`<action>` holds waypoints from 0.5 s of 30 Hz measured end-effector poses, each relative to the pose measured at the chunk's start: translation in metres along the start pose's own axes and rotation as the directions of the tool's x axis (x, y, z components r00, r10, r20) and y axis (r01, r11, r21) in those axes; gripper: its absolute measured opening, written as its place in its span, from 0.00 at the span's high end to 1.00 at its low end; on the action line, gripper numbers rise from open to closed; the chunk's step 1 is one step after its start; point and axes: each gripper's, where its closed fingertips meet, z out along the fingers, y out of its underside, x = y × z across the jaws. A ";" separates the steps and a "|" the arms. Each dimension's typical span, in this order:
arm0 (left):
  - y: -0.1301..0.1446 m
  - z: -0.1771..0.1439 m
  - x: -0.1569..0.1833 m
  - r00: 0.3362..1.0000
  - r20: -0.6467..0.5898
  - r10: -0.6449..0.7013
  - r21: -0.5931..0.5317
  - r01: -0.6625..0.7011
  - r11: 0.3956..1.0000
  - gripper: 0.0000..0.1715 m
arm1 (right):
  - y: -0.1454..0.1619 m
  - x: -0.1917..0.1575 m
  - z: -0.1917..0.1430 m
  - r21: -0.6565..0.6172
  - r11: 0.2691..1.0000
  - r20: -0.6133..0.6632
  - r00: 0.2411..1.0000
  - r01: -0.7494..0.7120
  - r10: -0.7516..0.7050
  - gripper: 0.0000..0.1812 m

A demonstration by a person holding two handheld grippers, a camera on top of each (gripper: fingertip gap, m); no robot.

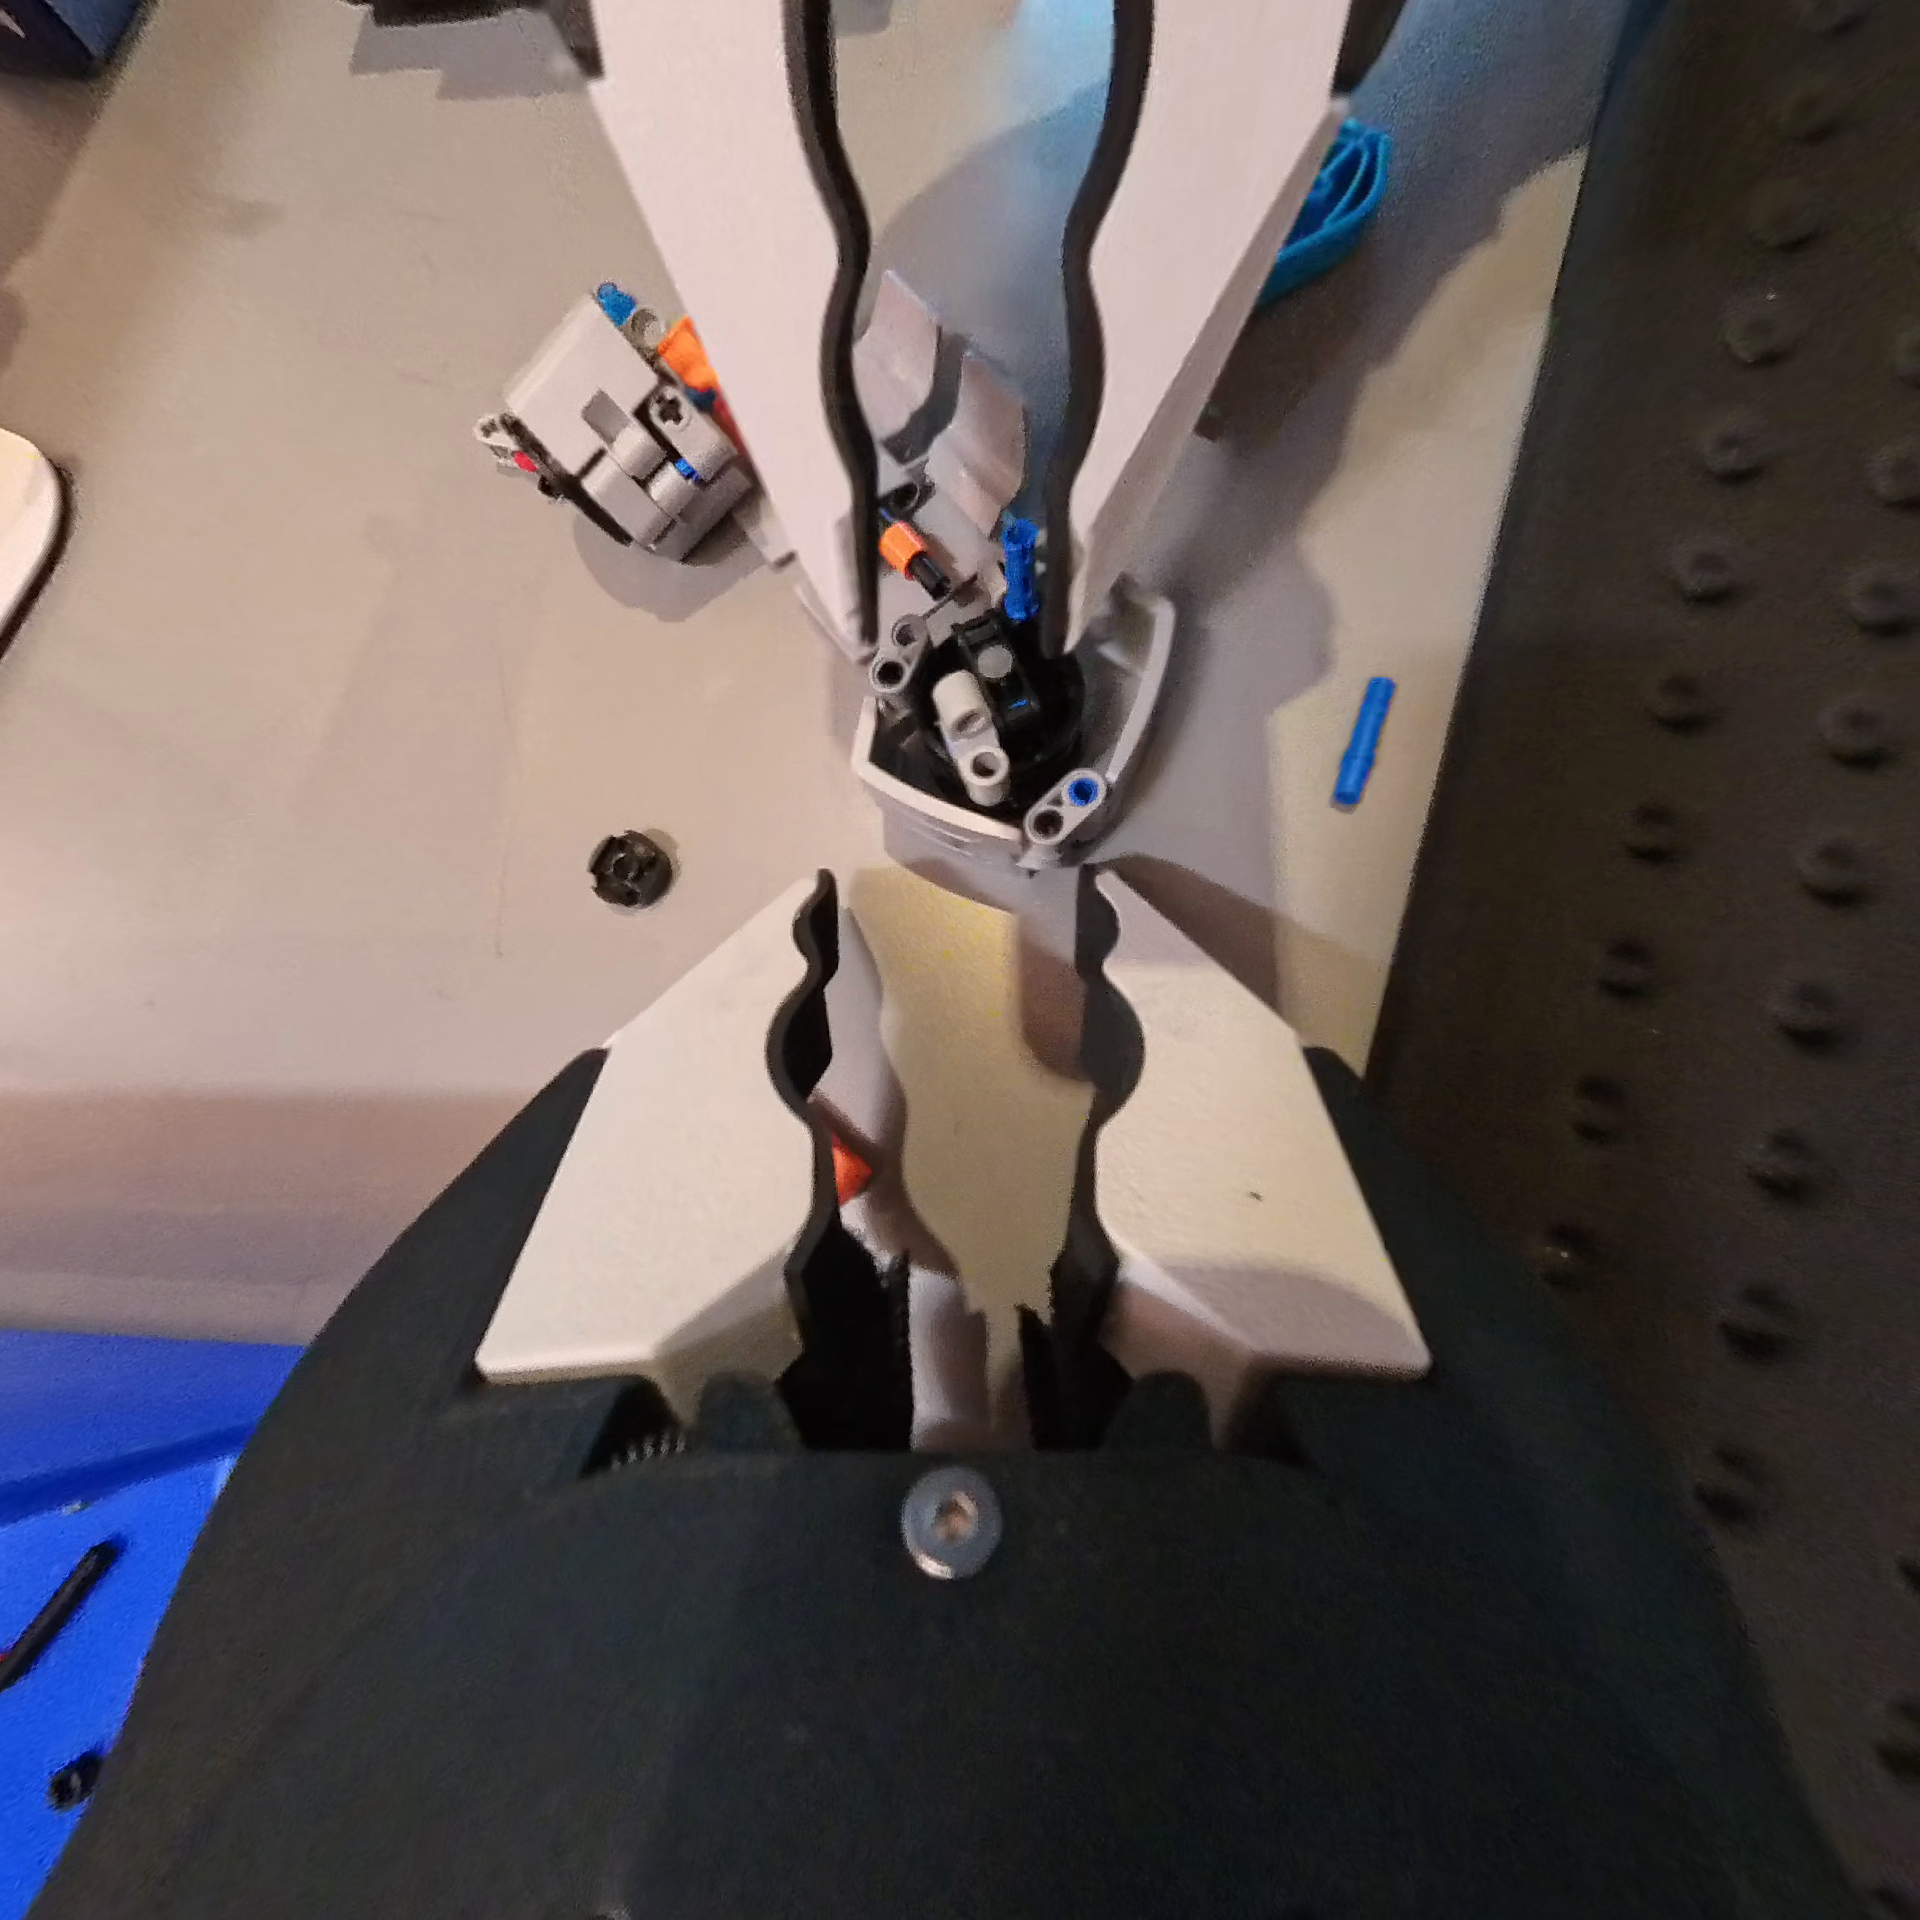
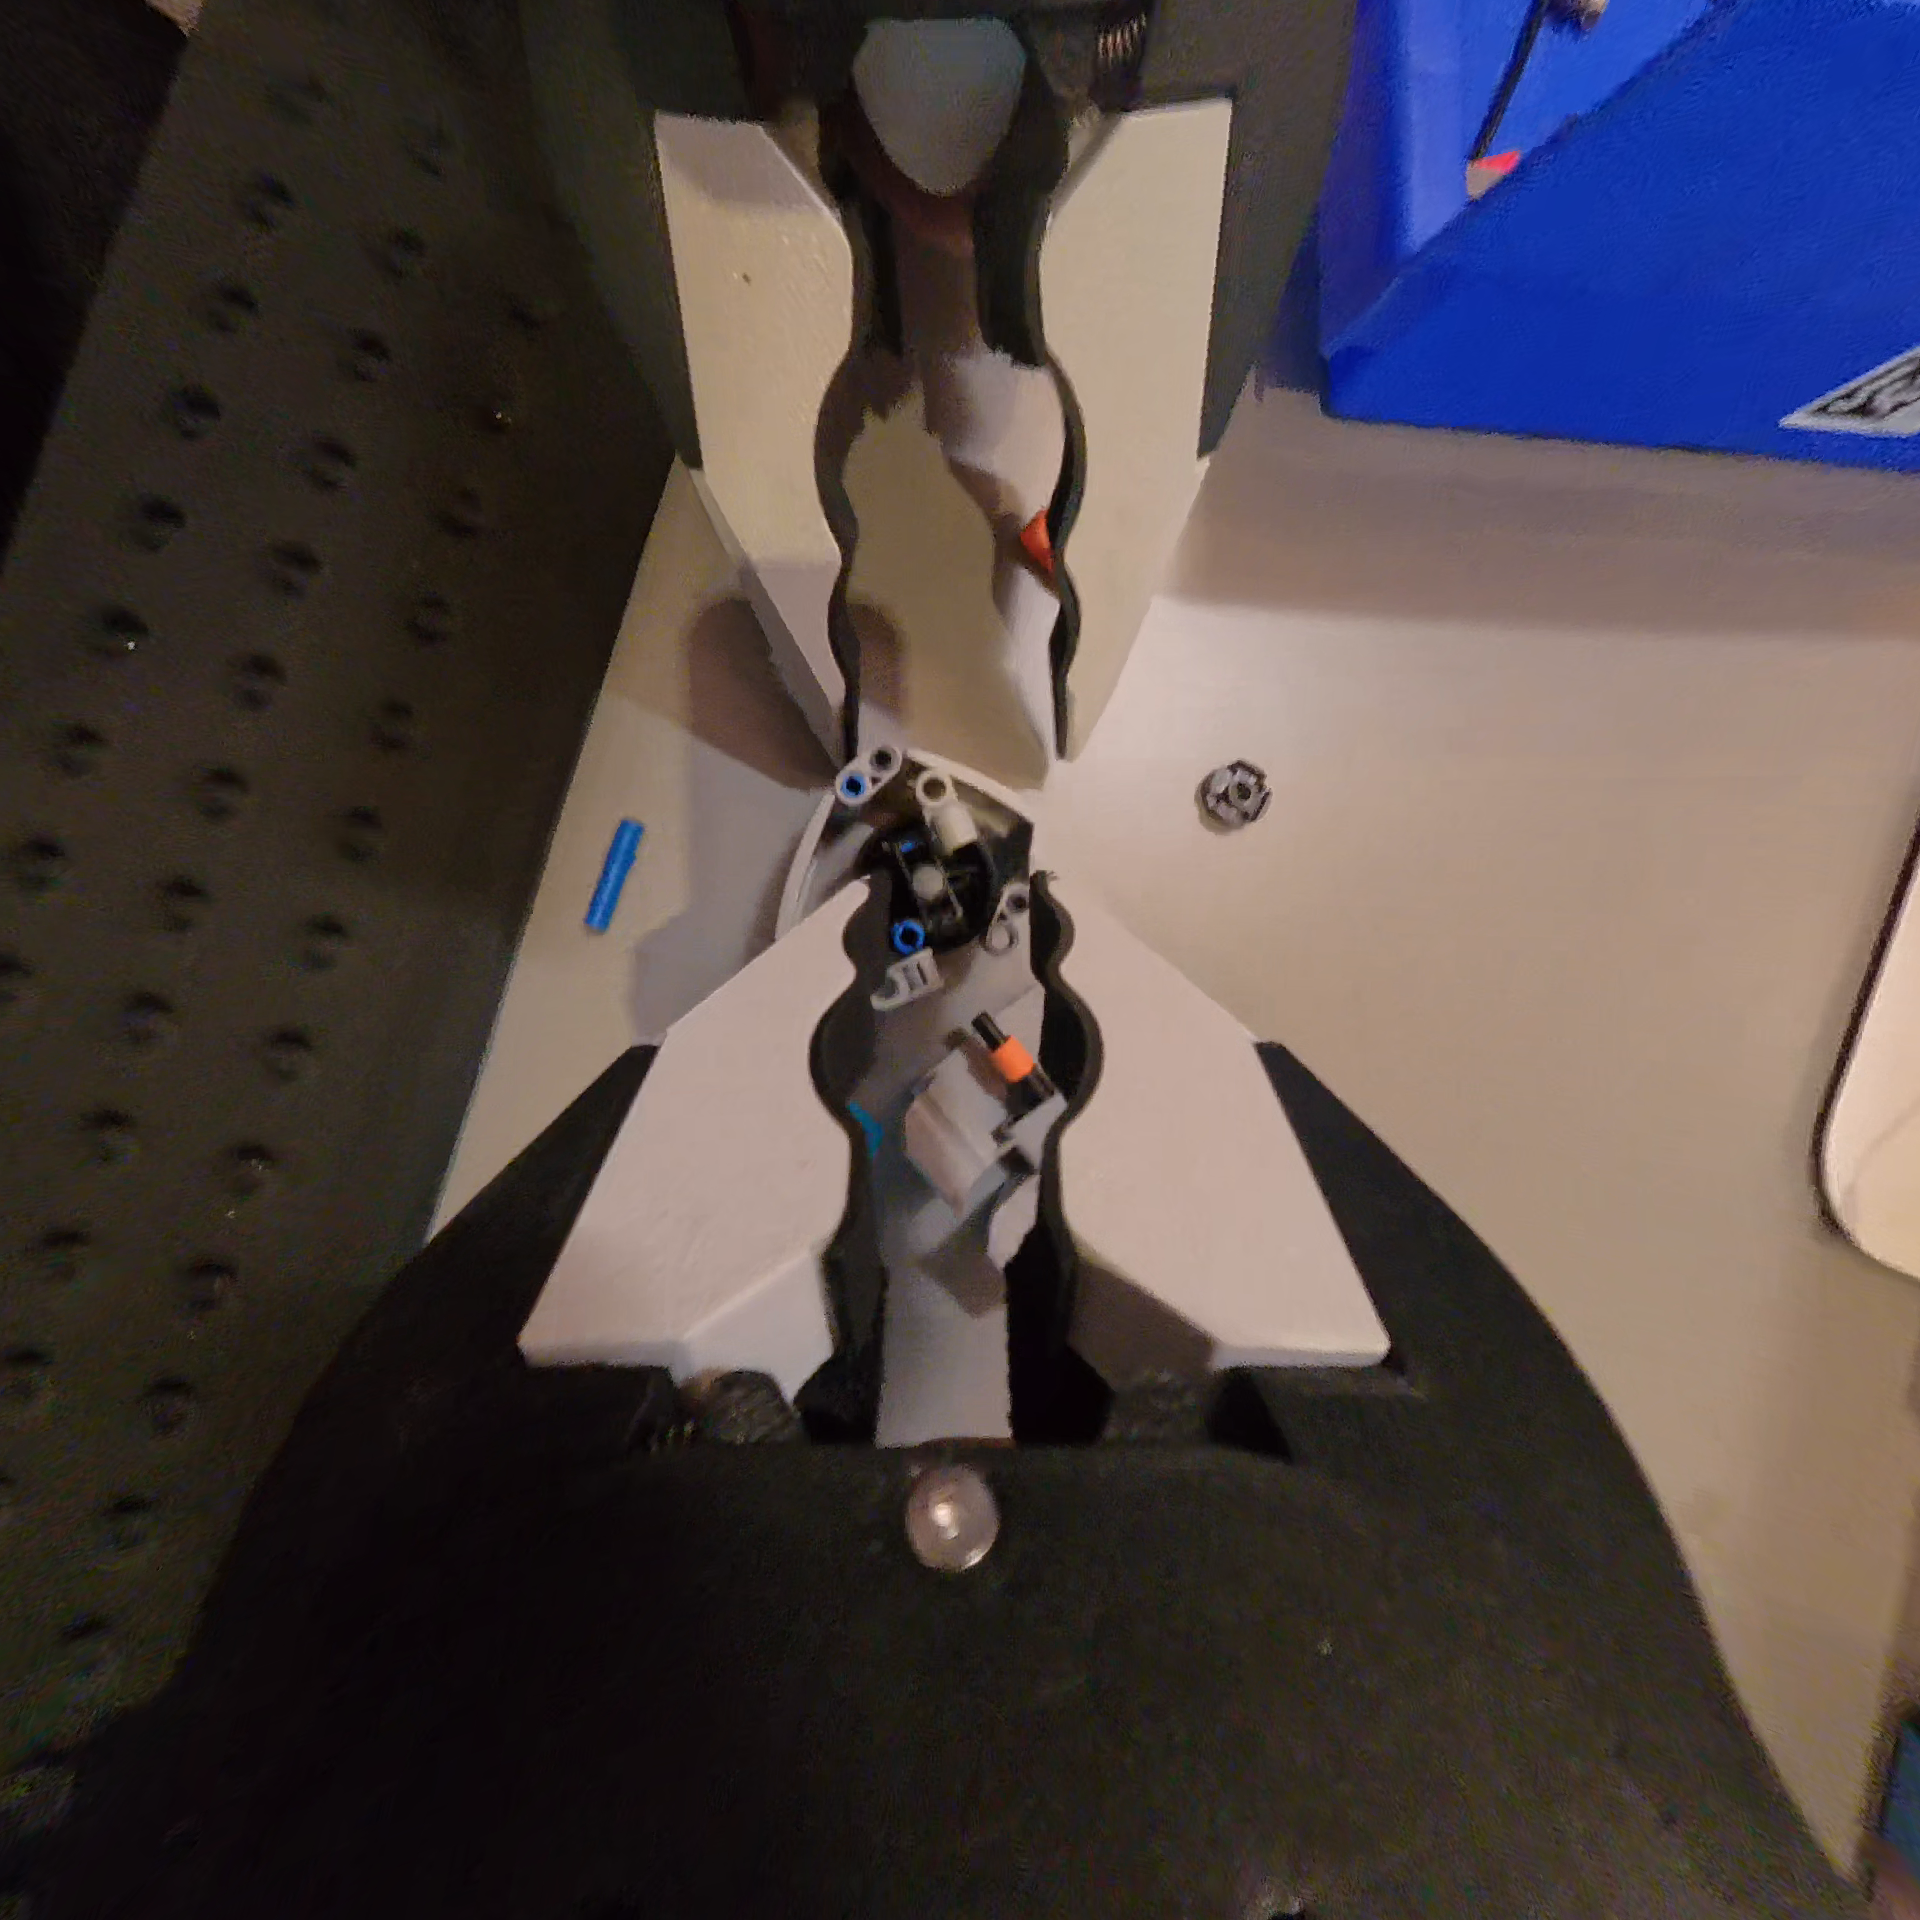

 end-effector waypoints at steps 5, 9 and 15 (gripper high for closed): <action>-0.001 0.002 0.004 0.999 -0.034 0.017 -0.005 -0.018 1.000 0.76 | 0.011 -0.006 0.002 -0.039 0.998 0.047 0.998 -0.049 0.050 0.90; -0.003 0.004 0.013 0.996 -0.079 0.037 -0.002 -0.038 0.999 0.81 | 0.010 -0.009 0.006 -0.032 0.997 0.061 0.996 -0.065 0.067 0.95; -0.009 -0.004 0.003 0.998 -0.058 0.031 0.026 -0.030 0.999 0.72 | 0.013 -0.006 0.004 -0.030 0.996 0.057 0.995 -0.082 0.084 0.95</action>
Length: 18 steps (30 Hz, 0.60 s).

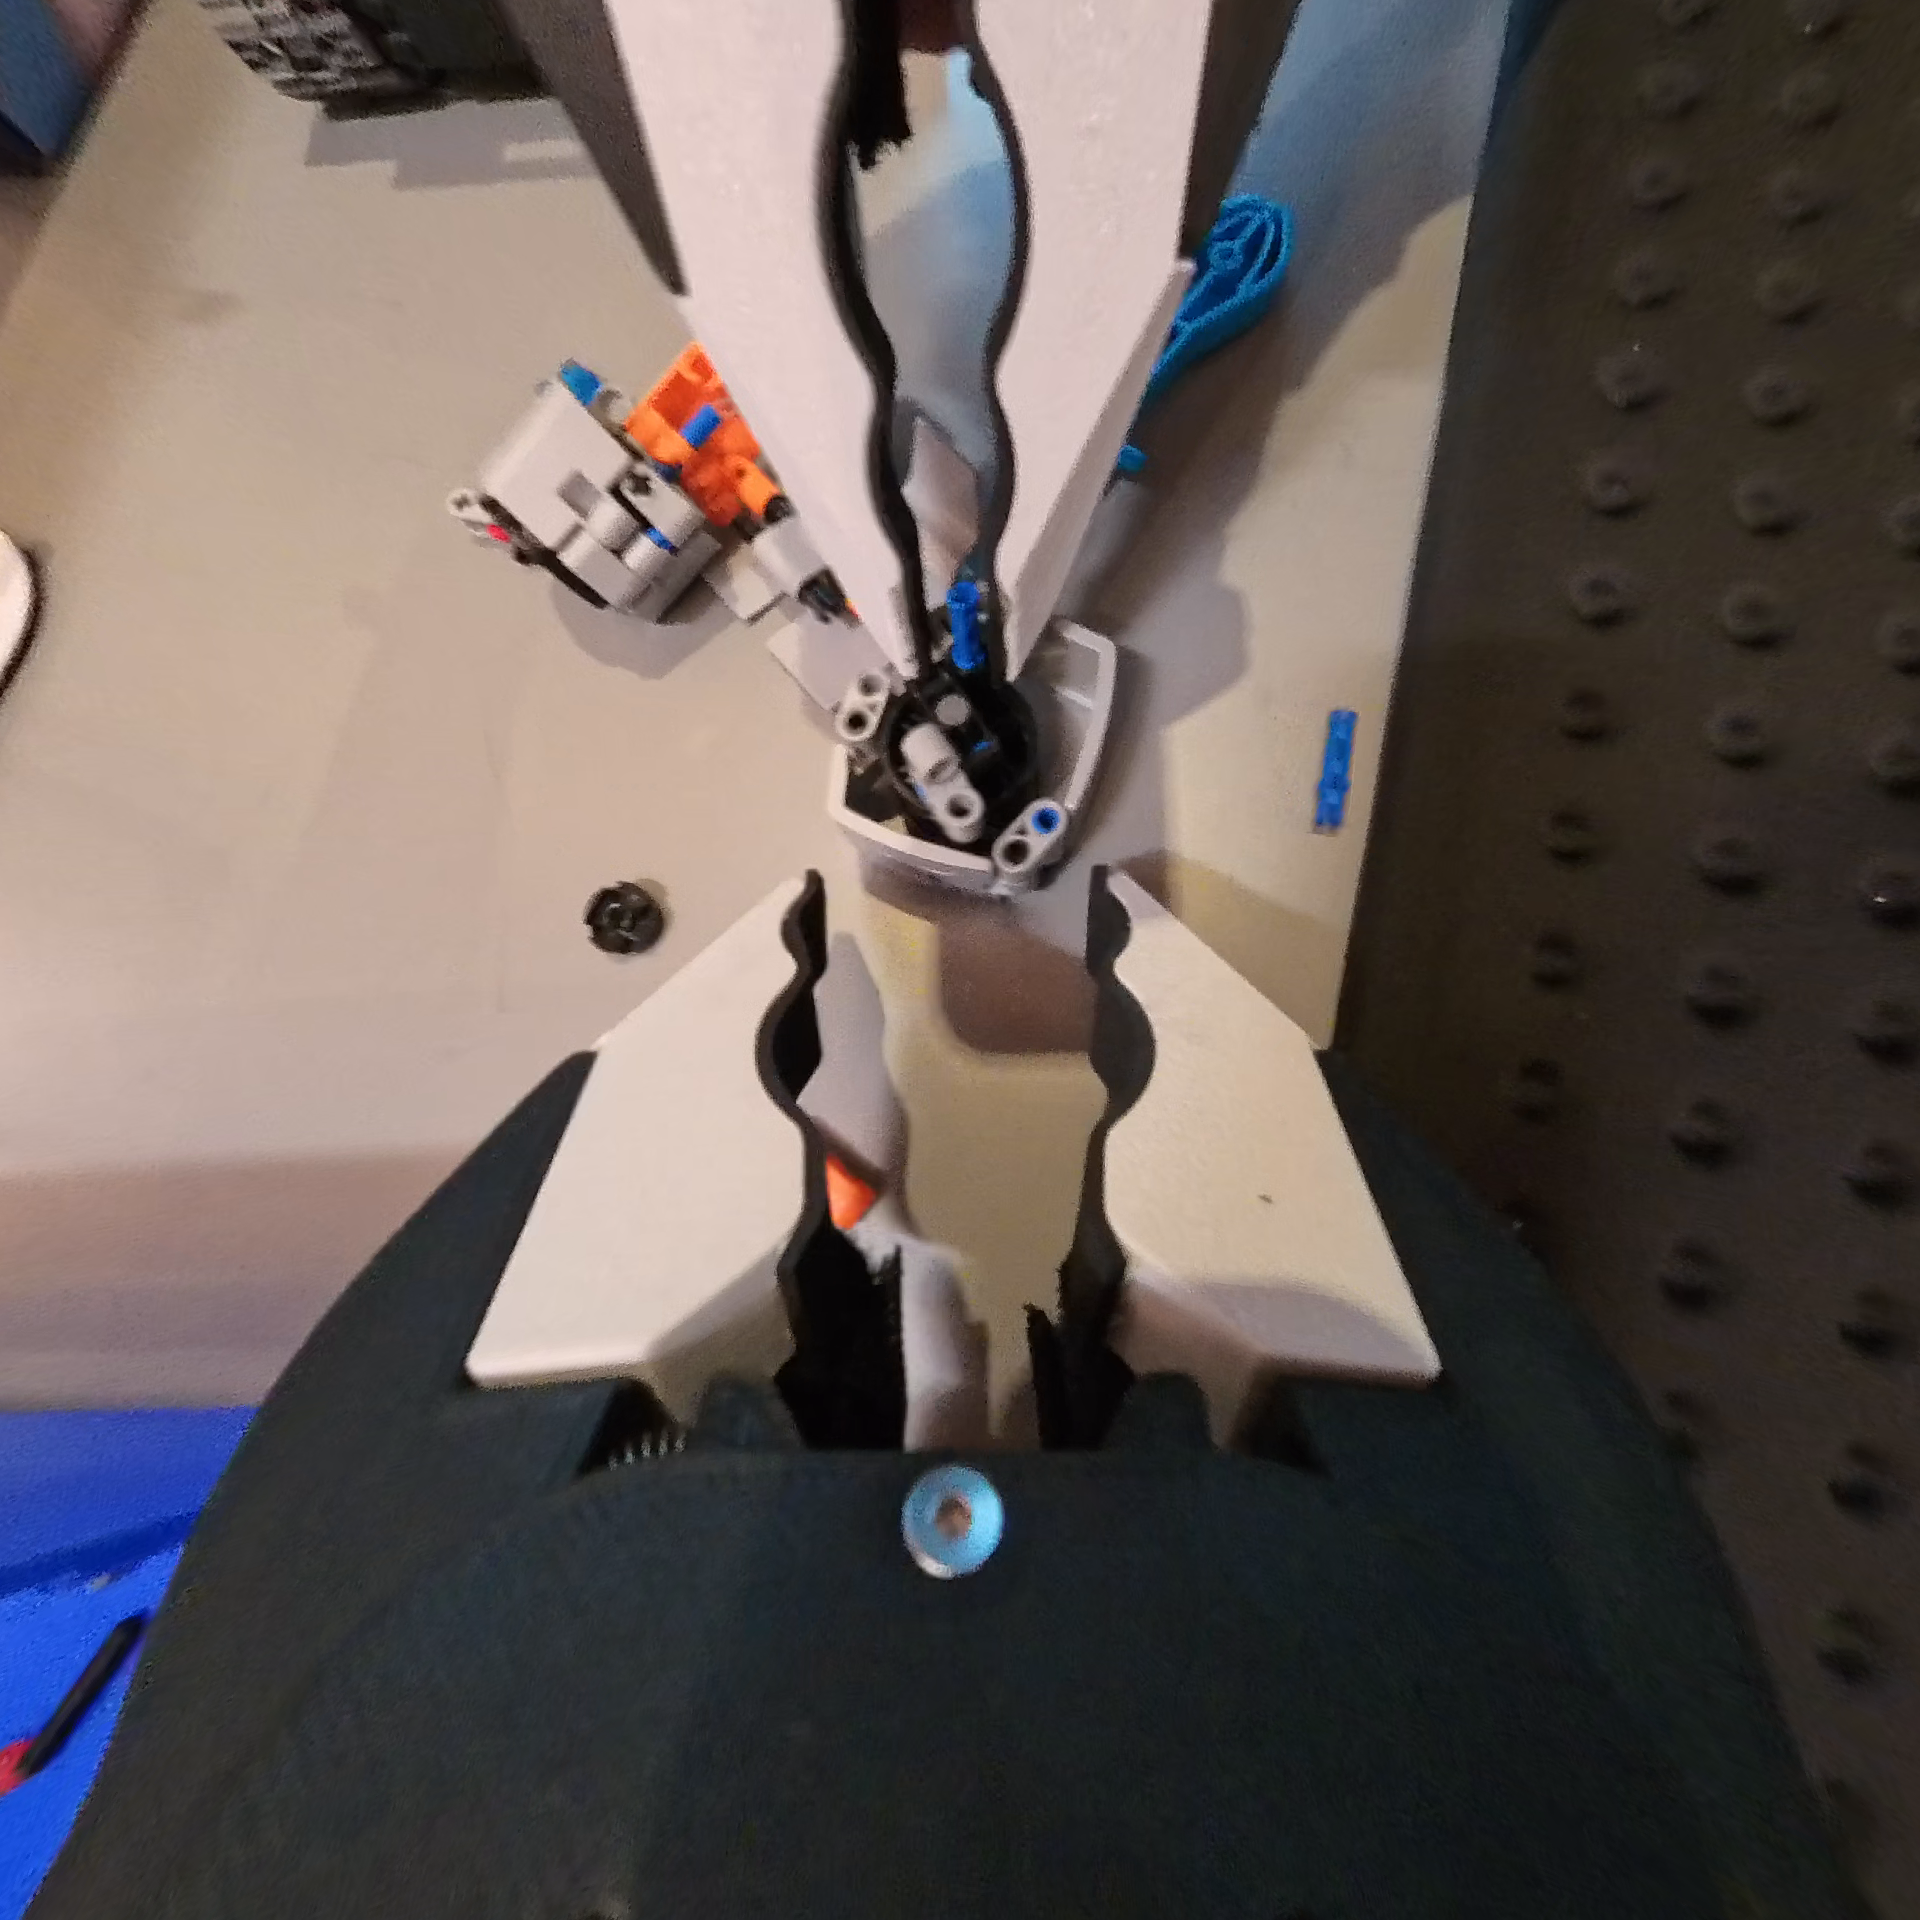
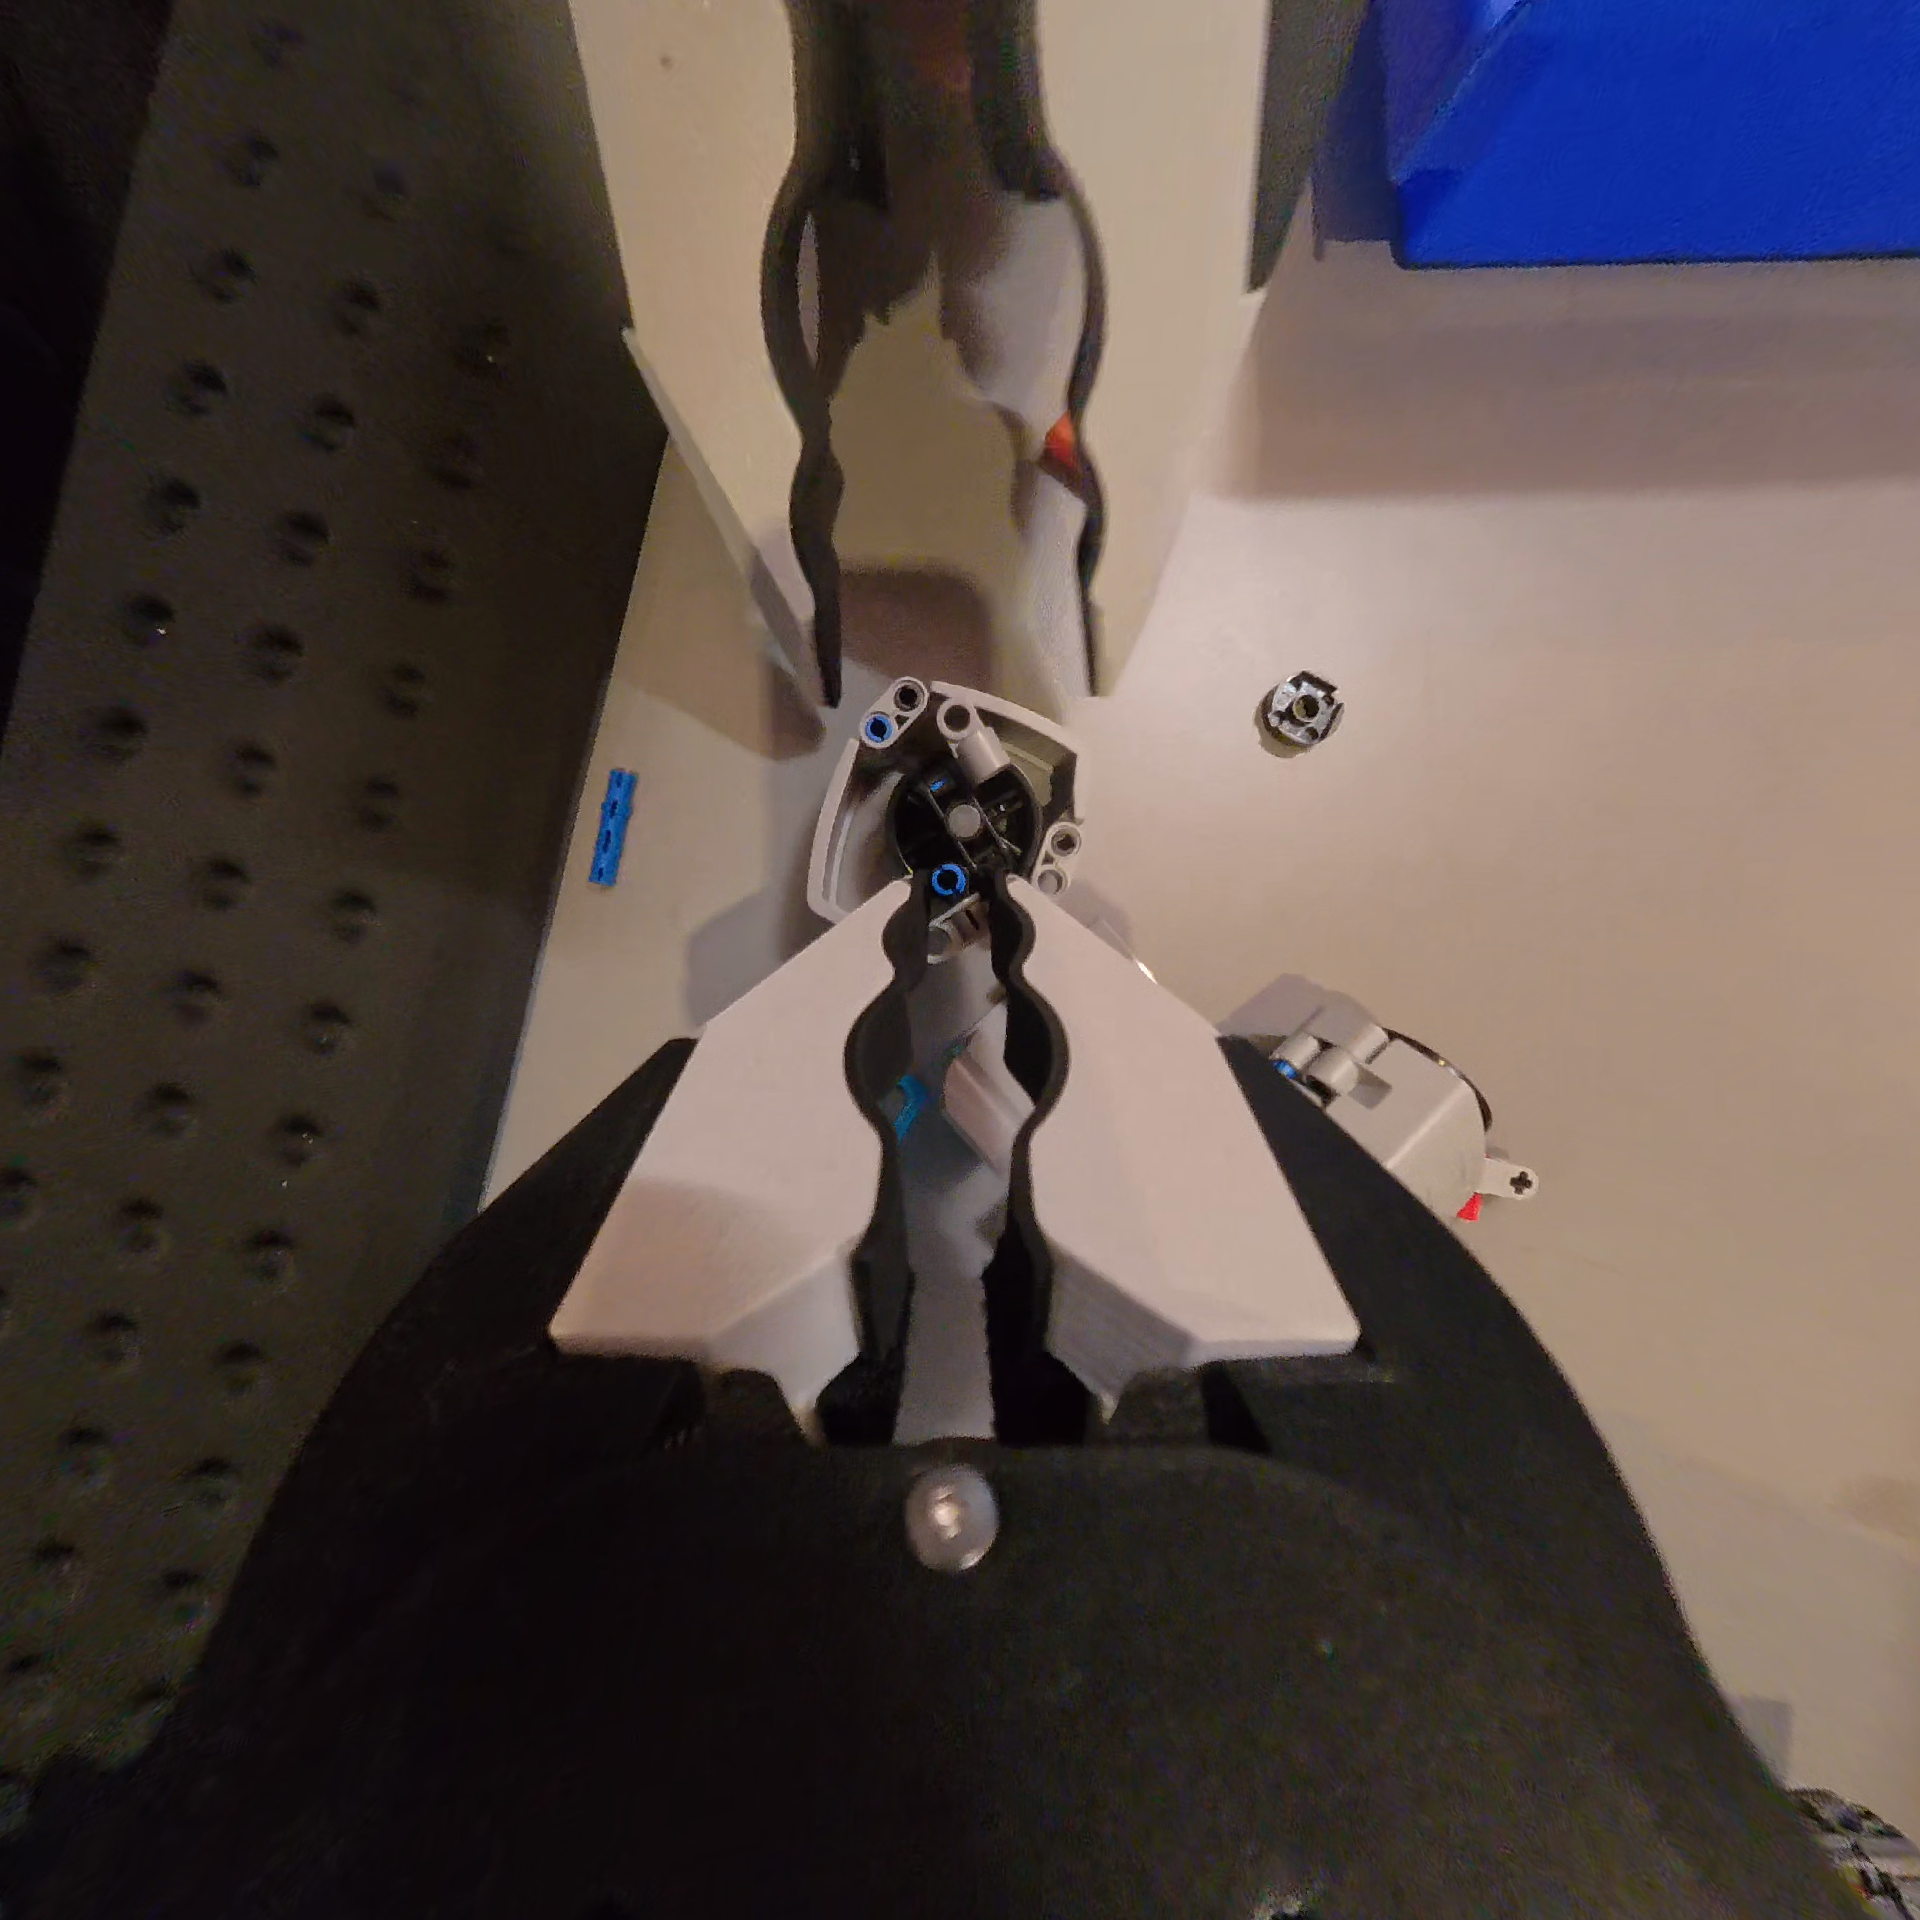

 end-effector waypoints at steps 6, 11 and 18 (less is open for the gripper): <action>-0.006 0.011 0.004 0.996 -0.078 0.041 -0.050 -0.045 0.998 0.62 | -0.001 -0.002 -0.001 -0.002 1.000 -0.001 1.000 0.011 -0.011 0.95; -0.003 0.018 0.002 0.998 -0.050 0.043 -0.079 -0.047 0.996 0.78 | 0.001 0.002 -0.002 -0.006 1.000 -0.014 1.000 -0.015 0.015 0.95; 0.000 0.013 0.002 1.000 -0.003 0.018 -0.079 -0.018 0.997 0.93 | 0.000 0.001 -0.004 -0.014 0.999 -0.019 0.999 -0.044 0.044 0.95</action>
